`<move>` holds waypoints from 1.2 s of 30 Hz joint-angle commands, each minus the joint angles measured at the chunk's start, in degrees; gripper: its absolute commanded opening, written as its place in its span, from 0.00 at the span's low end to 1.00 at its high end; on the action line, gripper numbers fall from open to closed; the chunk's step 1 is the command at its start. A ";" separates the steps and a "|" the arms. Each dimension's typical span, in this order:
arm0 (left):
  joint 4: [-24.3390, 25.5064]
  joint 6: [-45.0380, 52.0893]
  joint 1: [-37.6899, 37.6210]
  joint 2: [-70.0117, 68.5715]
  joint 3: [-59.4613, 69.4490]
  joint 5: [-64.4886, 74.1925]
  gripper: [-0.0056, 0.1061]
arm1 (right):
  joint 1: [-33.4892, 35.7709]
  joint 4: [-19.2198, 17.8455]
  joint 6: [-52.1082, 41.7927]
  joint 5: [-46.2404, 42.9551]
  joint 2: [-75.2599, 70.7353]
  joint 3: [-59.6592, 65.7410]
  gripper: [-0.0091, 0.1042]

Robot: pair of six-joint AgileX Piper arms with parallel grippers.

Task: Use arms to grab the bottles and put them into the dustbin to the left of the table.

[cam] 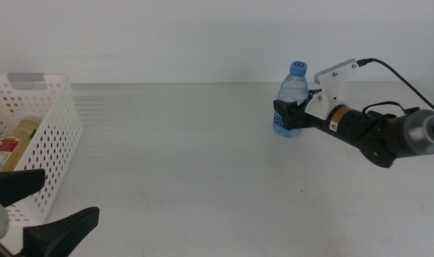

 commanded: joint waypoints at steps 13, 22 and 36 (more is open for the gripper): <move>-0.21 -0.88 -0.45 0.31 -1.60 -4.25 0.86 | 17.76 -8.23 3.40 -5.73 -15.79 1.73 0.08; -0.21 -0.88 -0.45 0.31 -1.60 -4.25 0.86 | 28.63 -2.28 -0.94 -5.74 -8.93 -1.92 0.08; -0.21 -0.88 -0.45 0.31 -1.60 -4.25 0.86 | 29.81 3.38 -2.43 -1.57 -4.90 -3.79 0.15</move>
